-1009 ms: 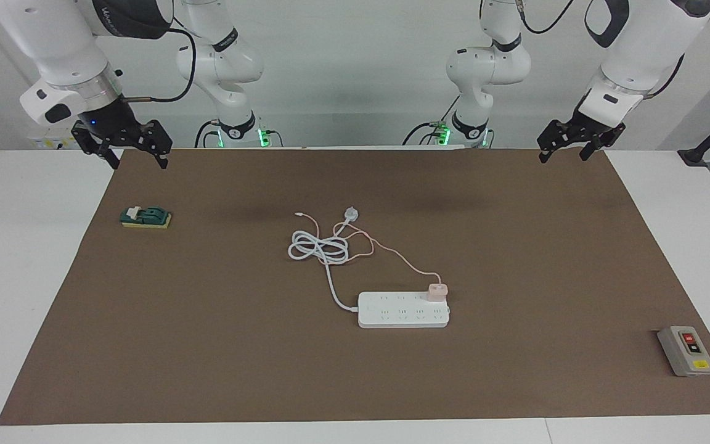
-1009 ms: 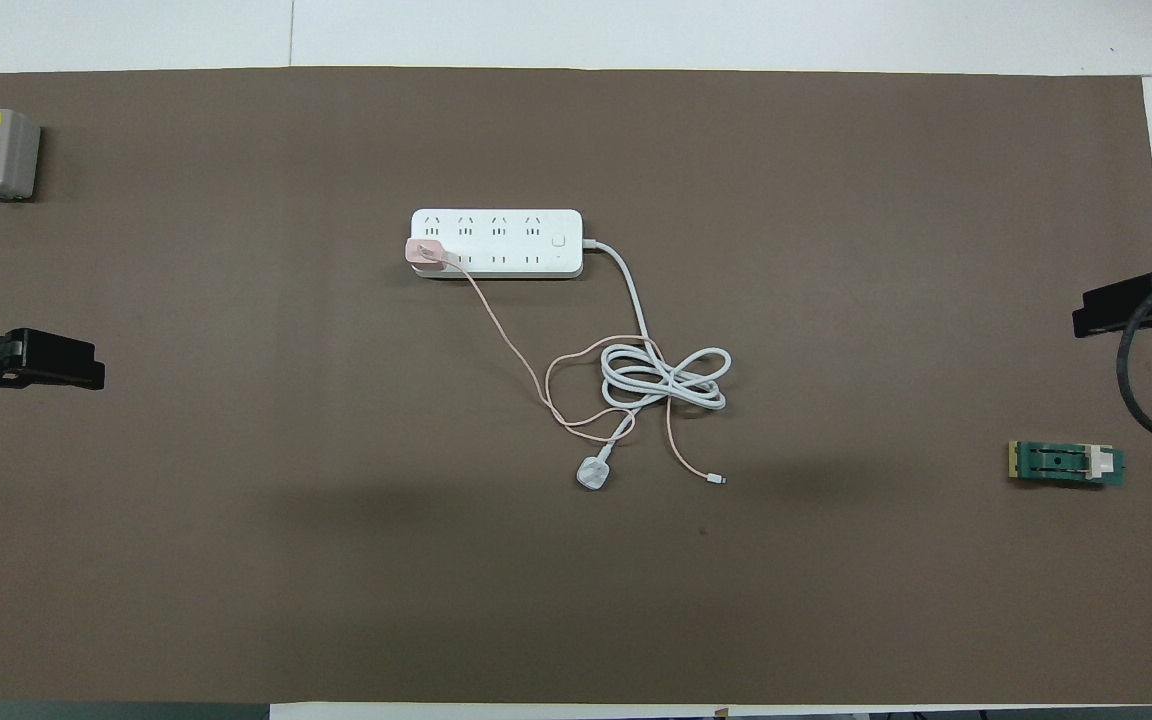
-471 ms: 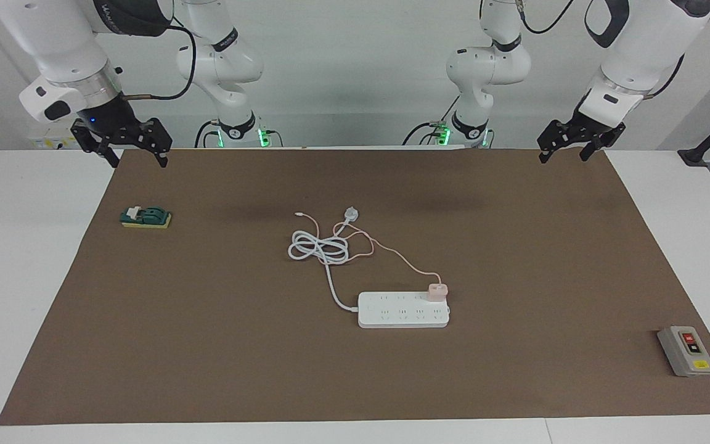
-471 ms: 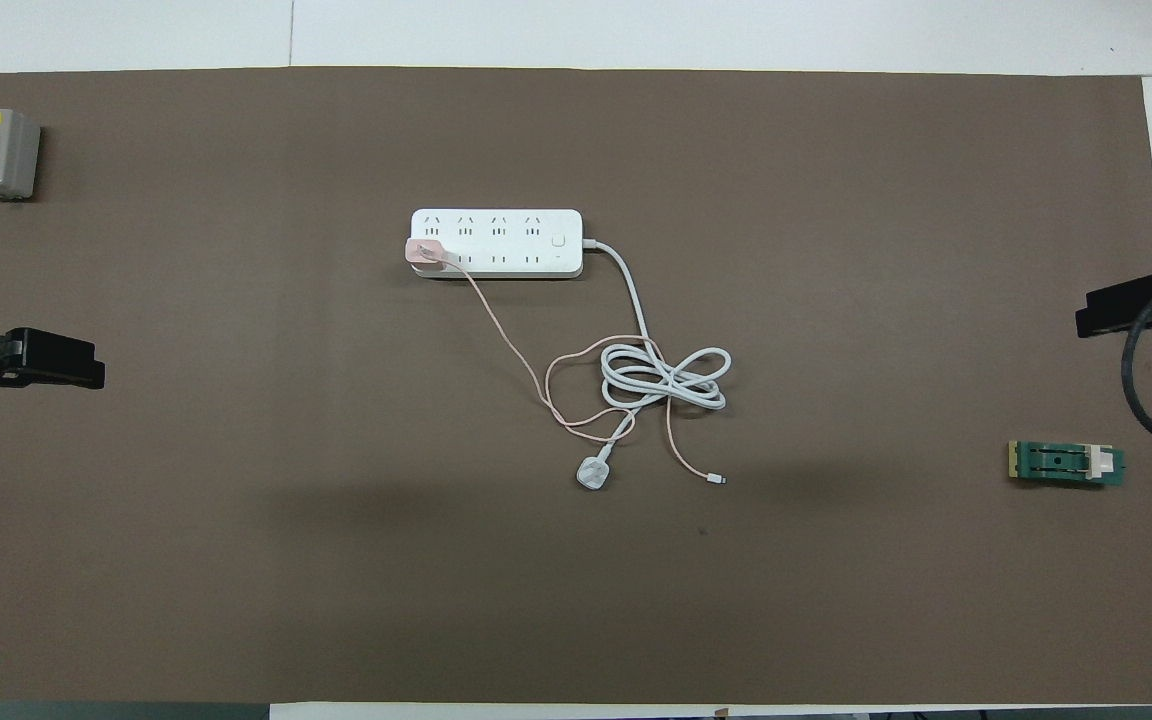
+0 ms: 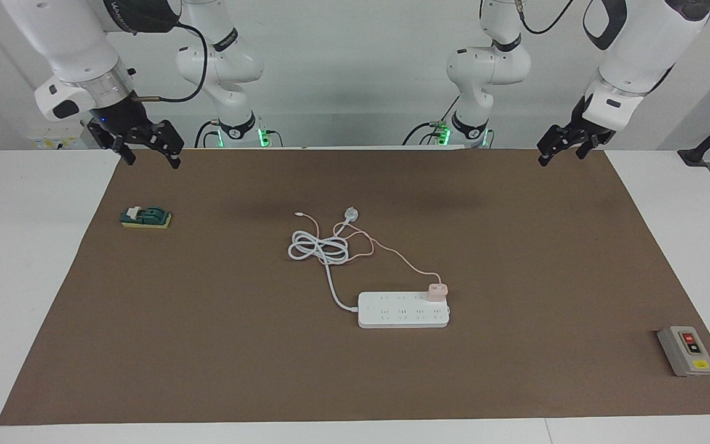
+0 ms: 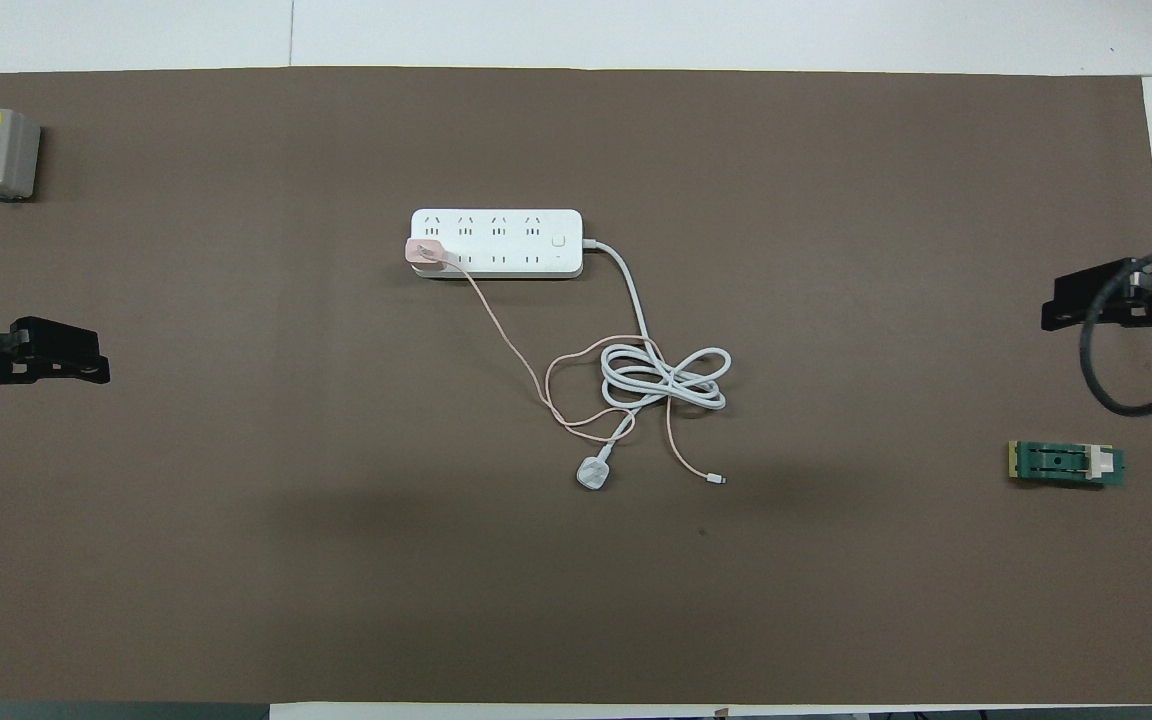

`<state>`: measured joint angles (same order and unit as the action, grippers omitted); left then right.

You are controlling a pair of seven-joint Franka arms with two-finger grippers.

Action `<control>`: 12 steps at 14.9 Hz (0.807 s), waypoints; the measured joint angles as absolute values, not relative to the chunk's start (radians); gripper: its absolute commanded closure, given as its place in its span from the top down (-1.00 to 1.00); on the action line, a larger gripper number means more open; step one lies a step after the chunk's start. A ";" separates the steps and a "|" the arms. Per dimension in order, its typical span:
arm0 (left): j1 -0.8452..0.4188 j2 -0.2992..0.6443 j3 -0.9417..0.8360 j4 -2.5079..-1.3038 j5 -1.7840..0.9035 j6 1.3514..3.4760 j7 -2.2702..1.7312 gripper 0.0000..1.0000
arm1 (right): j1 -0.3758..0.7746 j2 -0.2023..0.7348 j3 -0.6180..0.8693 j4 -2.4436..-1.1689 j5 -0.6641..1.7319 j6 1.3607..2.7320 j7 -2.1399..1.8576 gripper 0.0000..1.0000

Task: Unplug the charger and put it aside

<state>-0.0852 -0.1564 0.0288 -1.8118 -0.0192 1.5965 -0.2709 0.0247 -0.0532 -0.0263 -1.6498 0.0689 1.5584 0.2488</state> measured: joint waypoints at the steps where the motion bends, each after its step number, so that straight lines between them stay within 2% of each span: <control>1: -0.085 -0.156 0.028 -1.812 -0.019 1.600 -0.319 1.00 | 0.047 -0.043 -0.025 -1.651 0.096 1.559 0.332 1.00; 5: -0.094 -0.156 0.016 -1.824 -0.020 1.674 -0.605 1.00 | 0.088 0.036 -0.023 -1.655 0.252 1.609 0.643 1.00; 8: -0.195 -0.134 0.009 -1.870 -0.022 1.804 -0.989 1.00 | 0.139 0.130 -0.022 -1.656 0.371 1.713 0.876 1.00; 10: -0.284 -0.078 0.004 -1.902 -0.022 1.889 -1.279 1.00 | 0.191 0.196 -0.021 -1.656 0.483 1.808 1.044 1.00; 12: -0.339 0.004 0.003 -1.882 -0.021 1.928 -1.490 1.00 | 0.211 0.248 -0.021 -1.656 0.613 1.867 1.122 1.00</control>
<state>-0.3388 0.0041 0.0026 -1.8823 -0.0215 1.9281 -1.4899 0.2114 0.2475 -0.0209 -1.6557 0.6129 1.8675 1.1220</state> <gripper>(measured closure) 0.000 0.000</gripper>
